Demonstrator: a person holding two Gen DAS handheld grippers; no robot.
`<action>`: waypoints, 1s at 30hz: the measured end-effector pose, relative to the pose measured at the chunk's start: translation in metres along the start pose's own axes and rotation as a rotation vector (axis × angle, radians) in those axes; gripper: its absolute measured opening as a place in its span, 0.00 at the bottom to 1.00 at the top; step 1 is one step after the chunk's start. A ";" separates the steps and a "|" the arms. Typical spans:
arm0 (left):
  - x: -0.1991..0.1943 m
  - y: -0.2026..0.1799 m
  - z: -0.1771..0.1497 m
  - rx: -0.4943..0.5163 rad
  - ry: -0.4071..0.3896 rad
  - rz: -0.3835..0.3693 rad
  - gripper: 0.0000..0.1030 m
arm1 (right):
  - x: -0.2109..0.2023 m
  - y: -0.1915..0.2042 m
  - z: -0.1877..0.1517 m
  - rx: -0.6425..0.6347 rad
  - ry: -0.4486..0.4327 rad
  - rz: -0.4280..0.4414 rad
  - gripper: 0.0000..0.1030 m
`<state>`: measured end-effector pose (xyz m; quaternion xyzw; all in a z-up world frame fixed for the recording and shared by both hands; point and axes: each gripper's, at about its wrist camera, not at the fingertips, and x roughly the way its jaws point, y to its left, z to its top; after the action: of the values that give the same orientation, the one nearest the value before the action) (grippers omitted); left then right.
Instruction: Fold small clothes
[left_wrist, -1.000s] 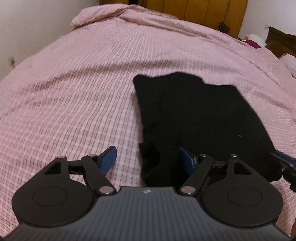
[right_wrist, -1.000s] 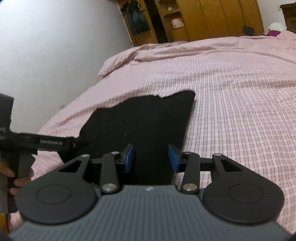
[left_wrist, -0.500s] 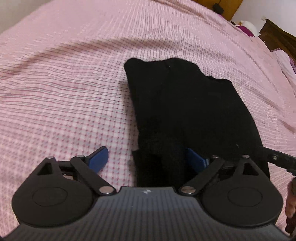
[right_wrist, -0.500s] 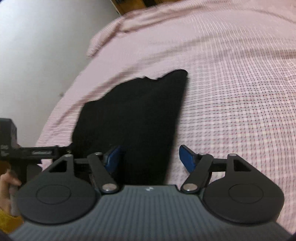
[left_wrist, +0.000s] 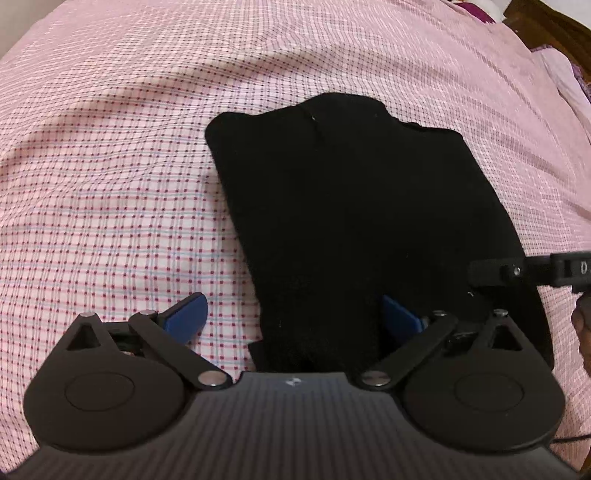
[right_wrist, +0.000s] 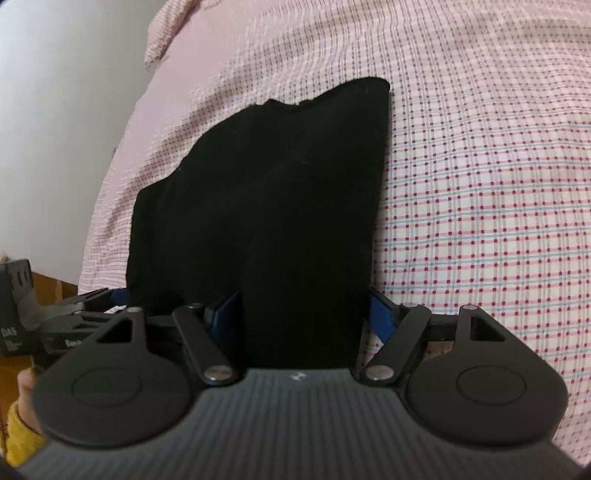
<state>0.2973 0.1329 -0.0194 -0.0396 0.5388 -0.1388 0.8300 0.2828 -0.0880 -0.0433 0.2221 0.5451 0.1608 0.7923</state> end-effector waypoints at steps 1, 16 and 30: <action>0.001 0.000 0.002 0.005 0.005 -0.006 0.98 | 0.002 0.000 0.003 0.008 0.017 0.003 0.73; 0.009 -0.009 0.028 0.030 0.101 -0.182 0.42 | 0.009 0.019 0.023 -0.037 0.104 0.014 0.39; -0.022 -0.065 0.008 0.044 0.167 -0.311 0.34 | -0.067 0.023 -0.010 -0.100 0.073 -0.025 0.35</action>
<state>0.2844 0.0761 0.0171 -0.0926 0.5901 -0.2803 0.7515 0.2493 -0.0996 0.0192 0.1695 0.5677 0.1857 0.7839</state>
